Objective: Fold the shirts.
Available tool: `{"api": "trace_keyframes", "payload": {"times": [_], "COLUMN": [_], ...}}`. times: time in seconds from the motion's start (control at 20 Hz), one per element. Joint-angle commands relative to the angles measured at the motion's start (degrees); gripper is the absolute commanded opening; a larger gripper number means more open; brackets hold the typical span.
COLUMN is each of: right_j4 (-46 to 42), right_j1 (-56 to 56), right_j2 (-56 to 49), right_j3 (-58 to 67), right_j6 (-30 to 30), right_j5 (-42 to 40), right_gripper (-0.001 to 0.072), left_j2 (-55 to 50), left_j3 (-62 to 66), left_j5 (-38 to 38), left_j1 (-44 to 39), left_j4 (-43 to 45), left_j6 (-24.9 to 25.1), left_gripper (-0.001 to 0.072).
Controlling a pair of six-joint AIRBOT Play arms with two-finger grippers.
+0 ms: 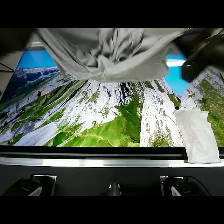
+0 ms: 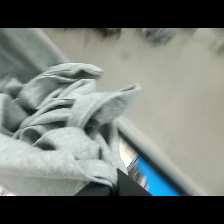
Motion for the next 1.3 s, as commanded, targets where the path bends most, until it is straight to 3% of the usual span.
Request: {"api": "trace_keyframes", "payload": {"times": [0.0,0.1,0.25,0.4,0.5,0.6,0.7,0.8,1.1,1.25], "right_j4": [-3.7,-10.0,-18.3,-16.5,-12.2,-10.0,-10.6,-10.6,-10.4,-8.2], "right_j1": [-0.6,-0.6,-0.6,-0.6,-0.6,-0.6,-0.6,-0.6,-0.6,-0.6], "right_j2": [9.1,10.8,10.3,5.1,2.5,2.1,1.8,-0.1,-13.5,-20.8], "right_j3": [2.5,2.5,2.5,-0.8,-10.1,-23.6,-35.3,-41.0,-41.9,-41.9], "right_j6": [4.4,8.7,14.5,15.2,14.7,12.0,12.0,12.0,12.2,12.2], "right_j5": [-2.2,0.8,13.2,34.4,40.5,35.4,24.0,17.2,1.9,-4.0], "right_gripper": [0.0015,0.0015,0.0015,0.0015,0.0015,0.0015,0.0015,0.0015,0.0016,0.0016], "left_j2": [8.3,10.1,9.3,6.3,4.4,2.5,0.4,-1.6,-12.1,-19.5], "left_j3": [3.5,3.5,3.3,-2.8,-12.3,-23.3,-31.6,-35.1,-35.8,-35.8], "left_j5": [3.5,1.2,-9.6,-23.8,-26.3,-24.2,-20.5,-18.0,-9.0,-7.3], "left_j1": [-2.5,-2.4,-2.4,-2.4,-2.7,-3.9,-4.8,-5.0,-5.0,-5.0], "left_j4": [1.0,4.6,12.8,15.1,15.0,14.4,13.3,13.5,14.9,11.0], "left_j6": [-1.9,-2.6,-10.3,-11.0,-11.0,-11.0,-10.9,-10.6,-10.5,-10.5], "left_gripper": [0.0022,0.0022,0.0022,0.0023,0.0023,0.0023,0.0023,0.0023,0.0024,0.0024]}}
